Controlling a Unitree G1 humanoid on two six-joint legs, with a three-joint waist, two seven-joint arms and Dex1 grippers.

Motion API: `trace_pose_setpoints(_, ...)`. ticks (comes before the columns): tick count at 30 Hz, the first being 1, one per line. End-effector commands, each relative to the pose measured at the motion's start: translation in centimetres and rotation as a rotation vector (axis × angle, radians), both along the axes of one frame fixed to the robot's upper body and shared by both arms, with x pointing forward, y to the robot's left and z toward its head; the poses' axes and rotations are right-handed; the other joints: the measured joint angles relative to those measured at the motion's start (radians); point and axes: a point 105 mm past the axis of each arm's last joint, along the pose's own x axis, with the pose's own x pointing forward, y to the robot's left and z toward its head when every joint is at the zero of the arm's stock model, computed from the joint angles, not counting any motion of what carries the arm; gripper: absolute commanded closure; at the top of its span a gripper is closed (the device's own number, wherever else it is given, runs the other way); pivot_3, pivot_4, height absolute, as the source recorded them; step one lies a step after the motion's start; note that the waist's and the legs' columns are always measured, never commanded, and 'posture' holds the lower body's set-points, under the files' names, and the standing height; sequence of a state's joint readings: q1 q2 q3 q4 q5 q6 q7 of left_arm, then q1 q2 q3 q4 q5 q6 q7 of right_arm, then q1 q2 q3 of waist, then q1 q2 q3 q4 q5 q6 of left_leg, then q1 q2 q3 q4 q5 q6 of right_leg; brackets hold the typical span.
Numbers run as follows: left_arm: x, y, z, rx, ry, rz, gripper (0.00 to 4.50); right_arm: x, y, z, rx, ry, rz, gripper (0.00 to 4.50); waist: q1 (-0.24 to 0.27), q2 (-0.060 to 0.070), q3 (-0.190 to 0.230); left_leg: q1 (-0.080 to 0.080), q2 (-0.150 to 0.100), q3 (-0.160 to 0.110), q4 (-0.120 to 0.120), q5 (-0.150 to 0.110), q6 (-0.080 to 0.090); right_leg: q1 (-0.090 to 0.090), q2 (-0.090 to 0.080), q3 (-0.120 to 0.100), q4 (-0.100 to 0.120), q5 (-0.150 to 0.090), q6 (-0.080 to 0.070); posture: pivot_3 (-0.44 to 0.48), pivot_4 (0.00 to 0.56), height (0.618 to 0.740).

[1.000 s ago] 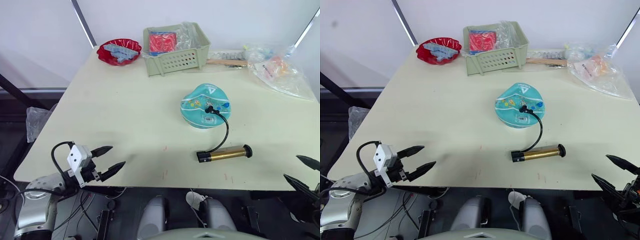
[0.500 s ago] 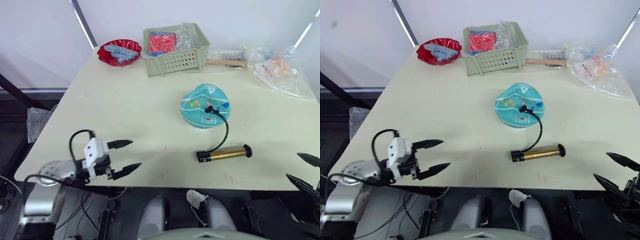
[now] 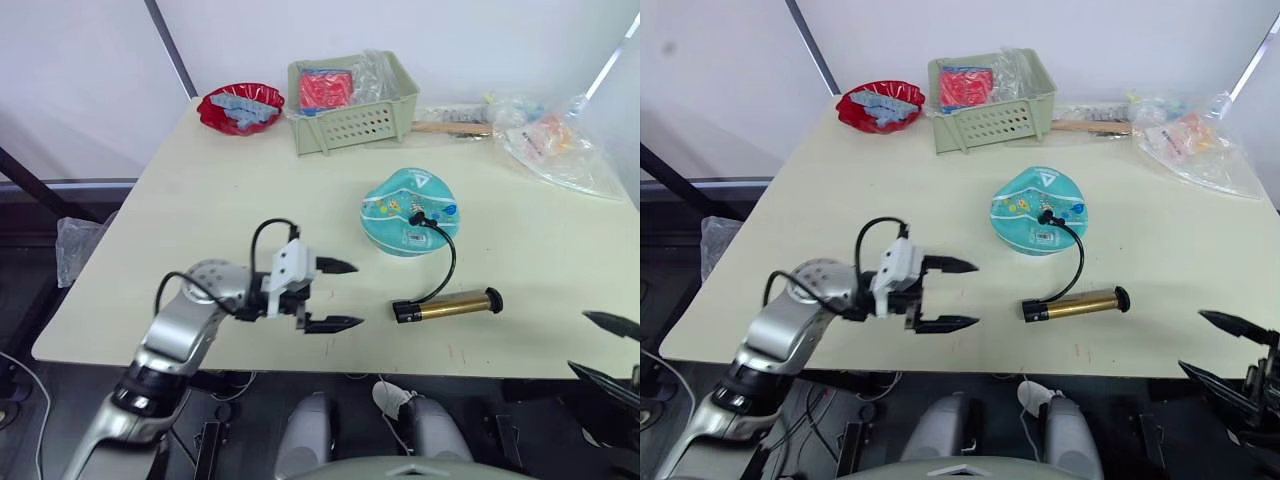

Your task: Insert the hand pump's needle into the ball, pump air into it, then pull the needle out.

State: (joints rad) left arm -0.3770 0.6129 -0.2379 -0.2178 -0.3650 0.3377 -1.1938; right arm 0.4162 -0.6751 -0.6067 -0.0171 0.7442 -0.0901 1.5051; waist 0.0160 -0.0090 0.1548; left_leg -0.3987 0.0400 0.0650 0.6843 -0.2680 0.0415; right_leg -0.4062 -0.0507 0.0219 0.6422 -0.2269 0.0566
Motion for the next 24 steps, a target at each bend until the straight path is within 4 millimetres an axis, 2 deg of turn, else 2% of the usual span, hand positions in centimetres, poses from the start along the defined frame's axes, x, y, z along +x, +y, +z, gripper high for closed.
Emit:
trace_pose_setpoints(1,0.5,-1.5,0.0,0.015,-0.002,-0.033,0.05,-0.4,0.0,0.6,-0.012,-0.028,-0.002,0.00,-0.002,0.000,0.000,0.000,0.000,0.000,0.000,0.000,0.000,0.000,0.000,0.001,0.000,0.000,0.000,0.000,0.150,0.738)
trace_pose_setpoints(5,1.6,-3.6,0.1,0.036,-0.067,-0.065,0.05,-0.4,0.2,0.7,-0.018,-0.036,-0.005,0.00,-0.004,0.000,0.000,0.000,0.000,0.000,-0.001,0.000,0.000,0.000,0.001,0.003,0.000,0.001,-0.002,0.000,0.150,0.738)
trace_pose_setpoints(12,2.3,-8.0,0.3,0.039,-0.038,-0.107,0.05,-0.5,0.0,0.6,-0.032,-0.044,-0.031,0.00,0.001,-0.001,0.001,-0.001,-0.001,-0.003,0.000,0.000,0.001,-0.001,0.001,0.003,0.000,0.001,-0.002,0.000,0.150,0.738)
trace_pose_setpoints(18,2.7,-10.1,0.1,0.047,0.013,-0.070,0.05,-0.6,0.0,0.5,-0.034,-0.045,-0.038,0.00,-0.005,-0.001,0.001,-0.001,-0.001,-0.003,0.000,-0.001,0.002,-0.001,0.001,0.005,0.000,0.001,0.000,0.000,0.150,0.738)
trace_pose_setpoints(24,2.9,-13.1,-1.3,0.130,0.010,-0.032,0.05,-0.4,0.0,0.4,-0.034,-0.049,-0.042,0.00,-0.001,-0.001,0.001,-0.001,-0.002,-0.003,0.001,-0.001,0.002,-0.001,0.001,0.006,0.000,0.001,0.000,0.000,0.150,0.738)
